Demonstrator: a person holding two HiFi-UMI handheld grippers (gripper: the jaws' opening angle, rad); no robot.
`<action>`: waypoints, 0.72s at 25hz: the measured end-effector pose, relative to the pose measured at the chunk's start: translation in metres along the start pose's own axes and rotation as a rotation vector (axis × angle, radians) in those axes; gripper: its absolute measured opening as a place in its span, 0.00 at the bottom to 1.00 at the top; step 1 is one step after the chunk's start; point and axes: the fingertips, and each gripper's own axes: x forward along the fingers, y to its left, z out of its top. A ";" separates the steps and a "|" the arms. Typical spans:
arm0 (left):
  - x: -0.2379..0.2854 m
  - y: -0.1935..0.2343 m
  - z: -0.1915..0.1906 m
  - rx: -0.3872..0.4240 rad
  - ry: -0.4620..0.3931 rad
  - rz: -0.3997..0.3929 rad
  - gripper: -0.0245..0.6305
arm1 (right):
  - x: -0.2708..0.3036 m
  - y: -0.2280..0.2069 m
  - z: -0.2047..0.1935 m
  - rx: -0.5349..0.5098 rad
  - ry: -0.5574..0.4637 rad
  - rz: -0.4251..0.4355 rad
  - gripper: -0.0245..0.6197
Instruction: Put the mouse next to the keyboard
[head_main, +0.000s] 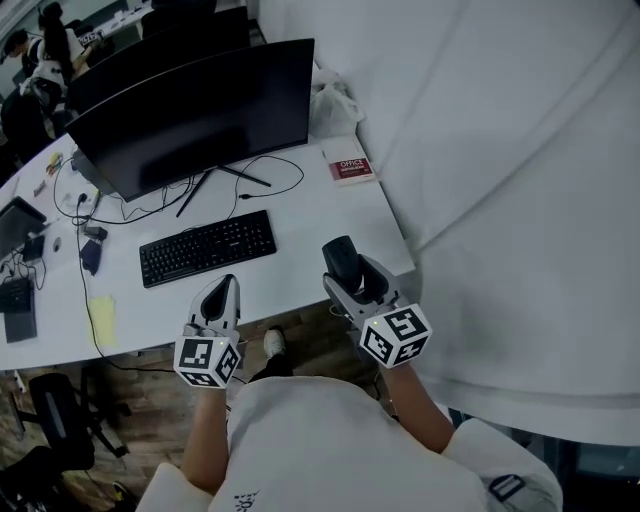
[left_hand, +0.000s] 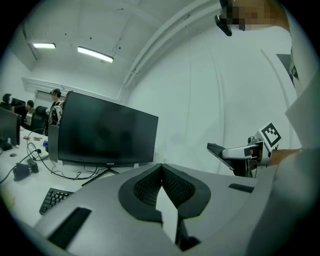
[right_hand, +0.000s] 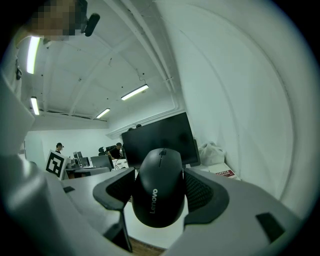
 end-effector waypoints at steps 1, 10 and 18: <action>0.004 0.003 0.001 -0.001 0.001 -0.008 0.05 | 0.005 -0.001 0.002 0.000 0.001 -0.006 0.52; 0.040 0.042 0.015 0.004 0.016 -0.064 0.05 | 0.047 -0.002 0.017 0.007 -0.004 -0.055 0.52; 0.064 0.068 0.020 0.010 0.036 -0.110 0.05 | 0.081 -0.004 0.022 0.016 -0.004 -0.091 0.52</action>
